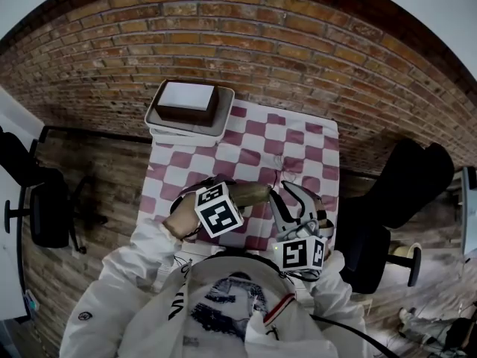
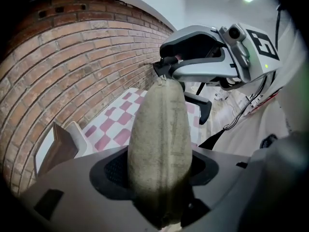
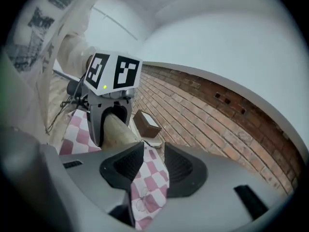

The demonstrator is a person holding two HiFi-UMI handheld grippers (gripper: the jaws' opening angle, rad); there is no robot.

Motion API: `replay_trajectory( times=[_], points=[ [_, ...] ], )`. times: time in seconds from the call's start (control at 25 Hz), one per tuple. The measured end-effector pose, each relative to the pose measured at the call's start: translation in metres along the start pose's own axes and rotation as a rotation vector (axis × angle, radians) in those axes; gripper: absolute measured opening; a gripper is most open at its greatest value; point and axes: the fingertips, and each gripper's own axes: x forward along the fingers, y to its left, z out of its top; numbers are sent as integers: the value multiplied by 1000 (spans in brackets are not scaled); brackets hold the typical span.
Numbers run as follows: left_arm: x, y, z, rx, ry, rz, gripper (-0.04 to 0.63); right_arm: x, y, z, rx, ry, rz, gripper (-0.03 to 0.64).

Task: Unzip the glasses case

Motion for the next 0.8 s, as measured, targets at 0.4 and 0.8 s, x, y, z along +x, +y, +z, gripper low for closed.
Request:
replay_trajectory(
  times=[0.4, 0.8],
  points=[
    [-5, 10, 31, -165, -158, 27, 291, -16, -50, -9, 283, -101, -2, 123],
    [-30, 16, 66, -368, -441, 56, 291, -31, -75, -25, 609, -196, 10, 121]
  ],
)
